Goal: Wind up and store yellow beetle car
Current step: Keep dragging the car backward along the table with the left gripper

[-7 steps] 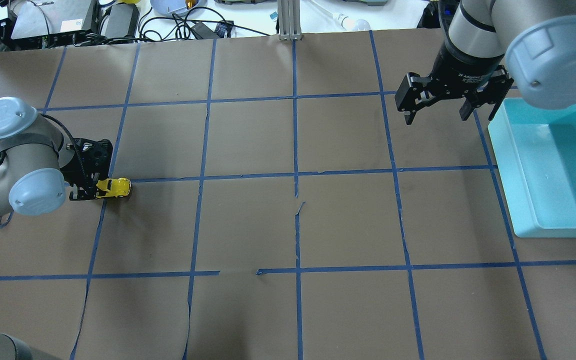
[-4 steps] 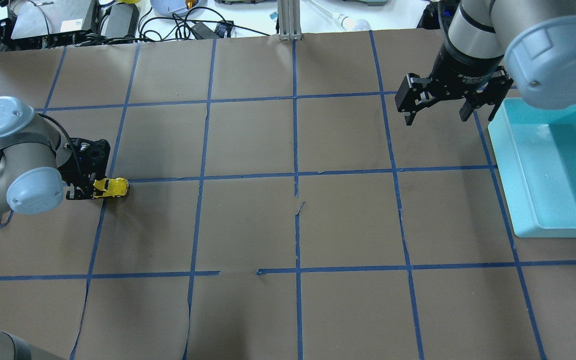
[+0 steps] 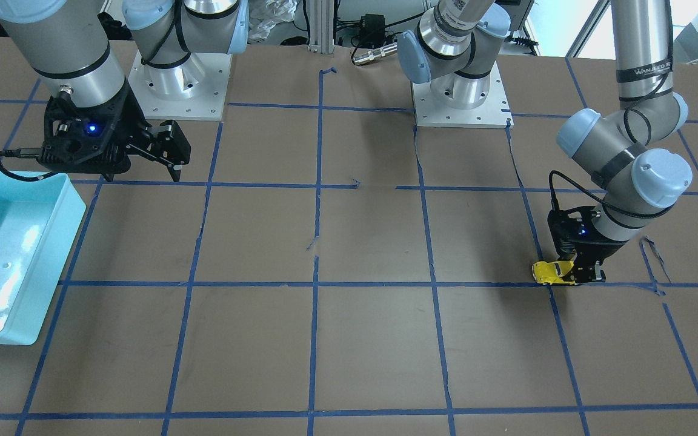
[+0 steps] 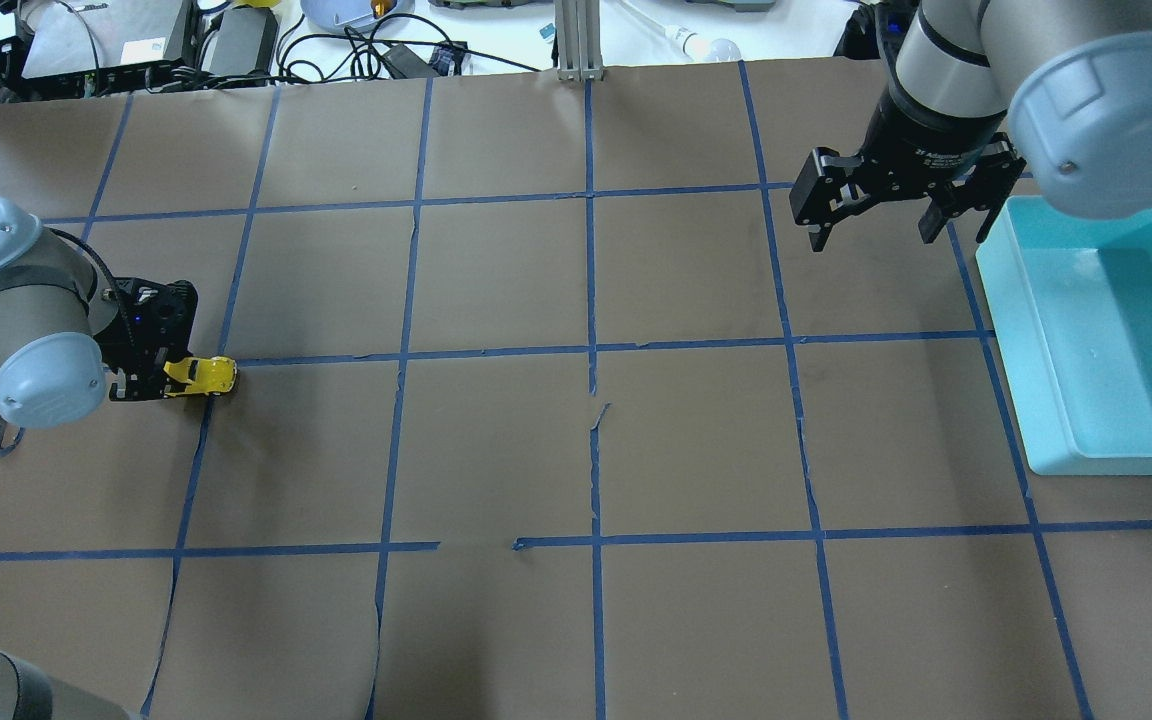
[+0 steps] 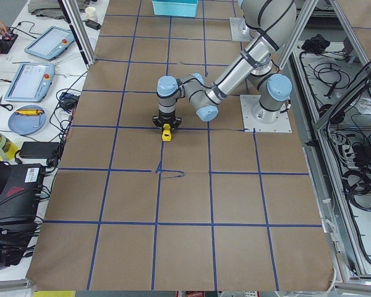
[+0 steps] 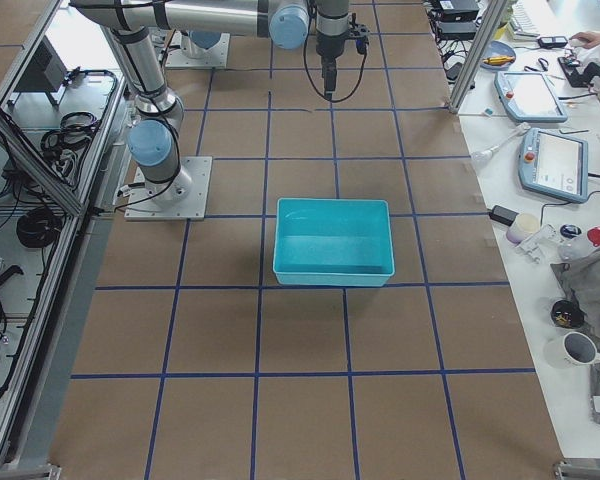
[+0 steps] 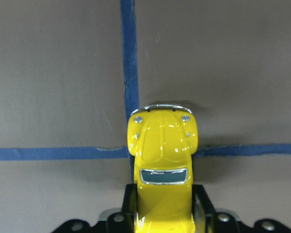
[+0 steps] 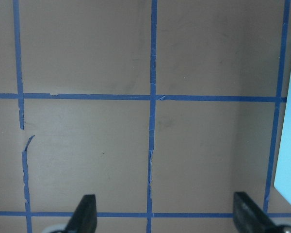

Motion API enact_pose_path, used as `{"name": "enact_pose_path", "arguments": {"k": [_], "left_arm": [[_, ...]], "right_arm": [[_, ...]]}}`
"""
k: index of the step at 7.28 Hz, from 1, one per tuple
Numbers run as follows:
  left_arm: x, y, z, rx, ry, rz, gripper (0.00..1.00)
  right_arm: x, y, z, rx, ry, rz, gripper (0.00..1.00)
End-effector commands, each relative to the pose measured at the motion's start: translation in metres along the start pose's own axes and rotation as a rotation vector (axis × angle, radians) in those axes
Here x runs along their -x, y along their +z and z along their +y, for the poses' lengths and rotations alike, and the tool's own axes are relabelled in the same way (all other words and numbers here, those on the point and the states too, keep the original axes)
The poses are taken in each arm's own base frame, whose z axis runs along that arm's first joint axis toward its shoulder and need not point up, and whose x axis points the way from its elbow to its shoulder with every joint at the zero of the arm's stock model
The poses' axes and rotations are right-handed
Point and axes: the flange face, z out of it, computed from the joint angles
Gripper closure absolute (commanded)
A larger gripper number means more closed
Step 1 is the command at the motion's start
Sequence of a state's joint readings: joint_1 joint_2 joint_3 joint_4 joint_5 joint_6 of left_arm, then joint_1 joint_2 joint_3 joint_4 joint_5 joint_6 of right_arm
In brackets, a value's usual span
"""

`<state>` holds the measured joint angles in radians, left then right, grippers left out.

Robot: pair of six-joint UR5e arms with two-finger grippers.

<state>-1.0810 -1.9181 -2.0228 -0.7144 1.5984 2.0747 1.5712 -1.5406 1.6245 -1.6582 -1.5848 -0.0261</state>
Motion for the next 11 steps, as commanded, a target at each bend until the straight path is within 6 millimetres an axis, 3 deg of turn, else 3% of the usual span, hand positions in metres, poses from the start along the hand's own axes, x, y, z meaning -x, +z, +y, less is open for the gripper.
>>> {"name": "enact_pose_path", "arguments": {"k": [1, 3, 4, 11], "left_arm": [[-0.001, 0.0, 0.007, 0.006, -0.011, 0.003, 0.96], [-0.002, 0.002, 0.007, 0.003, -0.012, 0.006, 0.91], [-0.002, 0.002, 0.007, 0.001, -0.014, 0.012, 0.01], [-0.002, 0.001, 0.007, 0.005, -0.012, 0.012, 0.0]], "right_arm": [[0.0, 0.0, 0.0, 0.001, 0.002, 0.0, 0.0], [0.0, 0.007, 0.003, 0.014, 0.0, -0.002, 0.0], [0.0, 0.011, 0.005, 0.02, 0.002, -0.002, 0.0], [0.0, 0.009, 0.003, 0.008, 0.002, 0.0, 0.0]]}}
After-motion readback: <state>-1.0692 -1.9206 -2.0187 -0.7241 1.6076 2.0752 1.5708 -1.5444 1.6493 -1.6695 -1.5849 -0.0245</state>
